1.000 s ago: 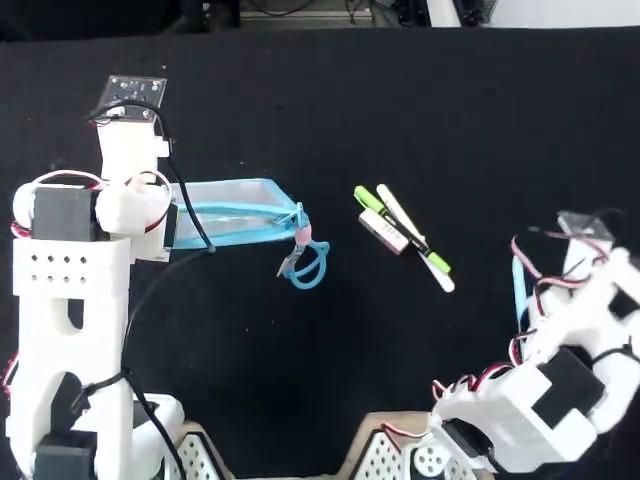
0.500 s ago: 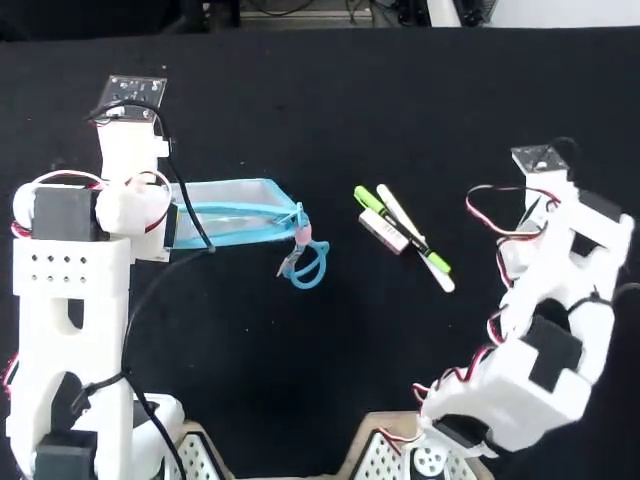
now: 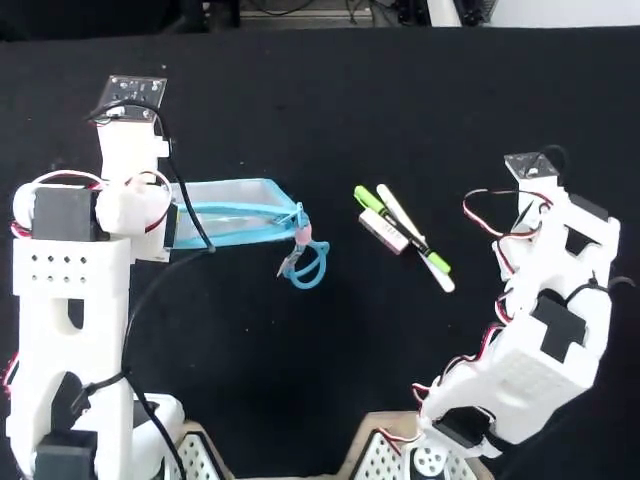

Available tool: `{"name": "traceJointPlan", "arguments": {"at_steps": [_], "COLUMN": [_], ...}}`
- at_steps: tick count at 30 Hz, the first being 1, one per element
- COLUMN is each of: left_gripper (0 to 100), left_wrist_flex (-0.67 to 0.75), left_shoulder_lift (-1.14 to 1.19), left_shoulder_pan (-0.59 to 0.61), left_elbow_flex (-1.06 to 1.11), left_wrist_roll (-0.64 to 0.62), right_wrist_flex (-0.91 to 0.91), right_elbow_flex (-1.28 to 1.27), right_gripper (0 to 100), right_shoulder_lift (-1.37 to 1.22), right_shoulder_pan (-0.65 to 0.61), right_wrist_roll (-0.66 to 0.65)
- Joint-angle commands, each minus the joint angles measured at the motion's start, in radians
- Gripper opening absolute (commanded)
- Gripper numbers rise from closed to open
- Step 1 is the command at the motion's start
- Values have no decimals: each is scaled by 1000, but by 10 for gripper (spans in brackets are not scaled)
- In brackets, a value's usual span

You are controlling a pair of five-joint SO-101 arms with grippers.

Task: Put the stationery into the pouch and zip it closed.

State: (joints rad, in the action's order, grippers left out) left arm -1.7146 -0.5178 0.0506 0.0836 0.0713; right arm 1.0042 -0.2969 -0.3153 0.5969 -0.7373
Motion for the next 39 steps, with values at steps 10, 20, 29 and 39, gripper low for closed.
{"name": "traceJointPlan", "arguments": {"at_steps": [10,20,29,39], "left_gripper": [30,30,30,30], "left_wrist_flex": [-8,-8,-8,-8], "left_shoulder_lift": [-29,-29,-29,-29], "left_shoulder_pan": [-5,-5,-5,-5], "left_elbow_flex": [-5,-5,-5,-5], "left_wrist_roll": [0,0,0,0], "right_wrist_flex": [54,402,545,368], "right_elbow_flex": [53,45,45,45], "right_gripper": [11,11,11,15], "right_shoulder_lift": [87,536,1030,1385], "right_shoulder_pan": [5,-100,-327,-776], "right_wrist_roll": [-6,181,354,730]}}
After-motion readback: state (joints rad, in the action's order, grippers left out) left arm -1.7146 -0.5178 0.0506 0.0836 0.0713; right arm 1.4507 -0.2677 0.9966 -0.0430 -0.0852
